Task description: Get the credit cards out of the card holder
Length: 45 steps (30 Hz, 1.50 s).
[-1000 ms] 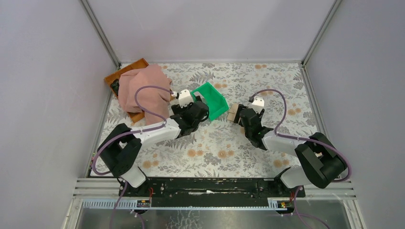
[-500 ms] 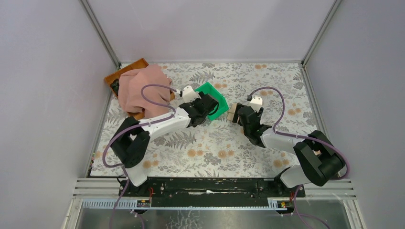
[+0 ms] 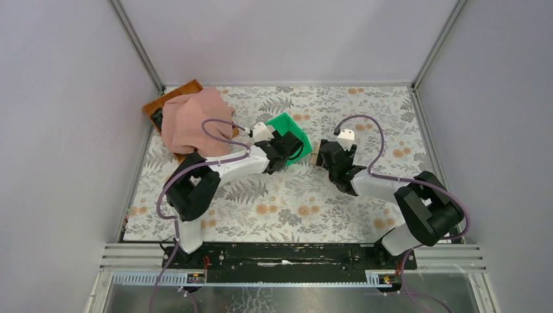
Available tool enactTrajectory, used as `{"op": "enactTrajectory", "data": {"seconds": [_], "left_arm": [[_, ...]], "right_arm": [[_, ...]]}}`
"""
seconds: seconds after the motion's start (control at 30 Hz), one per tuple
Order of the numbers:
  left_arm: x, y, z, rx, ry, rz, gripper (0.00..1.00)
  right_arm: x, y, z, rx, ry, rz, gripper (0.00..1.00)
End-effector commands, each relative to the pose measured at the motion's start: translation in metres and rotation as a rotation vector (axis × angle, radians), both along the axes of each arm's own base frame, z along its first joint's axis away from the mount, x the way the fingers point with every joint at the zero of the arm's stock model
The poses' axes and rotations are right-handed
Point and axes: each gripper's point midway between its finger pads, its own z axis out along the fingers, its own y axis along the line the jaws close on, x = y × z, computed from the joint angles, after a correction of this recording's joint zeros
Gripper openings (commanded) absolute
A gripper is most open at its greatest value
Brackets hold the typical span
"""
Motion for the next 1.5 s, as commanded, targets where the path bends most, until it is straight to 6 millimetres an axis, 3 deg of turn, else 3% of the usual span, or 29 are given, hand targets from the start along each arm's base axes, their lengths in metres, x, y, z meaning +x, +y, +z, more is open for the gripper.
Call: {"op": "enactTrajectory", "data": {"seconds": [0.0, 0.3, 0.53, 1.03, 1.13, 1.2, 1.27, 1.33, 1.47], "left_arm": [[0.013, -0.003, 0.011, 0.0, -0.044, 0.012, 0.73], [0.012, 0.018, 0.027, 0.091, -0.079, -0.012, 0.7], [0.01, 0.041, 0.021, 0.143, -0.056, -0.007, 0.69], [0.02, 0.03, 0.028, 0.208, -0.075, -0.13, 0.66], [0.018, 0.027, 0.036, 0.232, -0.106, -0.158, 0.73], [0.014, 0.021, 0.043, 0.243, -0.147, -0.207, 0.9], [0.008, 0.016, 0.052, 0.235, -0.182, -0.236, 0.99], [-0.002, 0.008, 0.058, 0.224, -0.2, -0.271, 0.99], [-0.034, -0.015, 0.053, 0.212, -0.207, -0.351, 0.79]], "right_arm": [[0.009, -0.001, 0.012, 0.003, -0.023, -0.042, 0.76], [0.01, -0.001, 0.01, 0.0, -0.014, -0.041, 0.75], [0.01, 0.0, 0.01, 0.003, -0.014, -0.039, 0.75], [0.01, 0.001, 0.008, -0.004, -0.004, -0.037, 0.74], [0.011, 0.001, 0.008, -0.004, -0.003, -0.037, 0.74], [0.011, 0.0, 0.009, -0.005, -0.005, -0.039, 0.74], [0.01, 0.002, 0.008, -0.001, -0.001, -0.028, 0.59], [0.01, 0.003, 0.008, 0.002, -0.001, -0.026, 0.4], [0.011, -0.005, 0.011, -0.024, -0.01, -0.06, 0.02]]}}
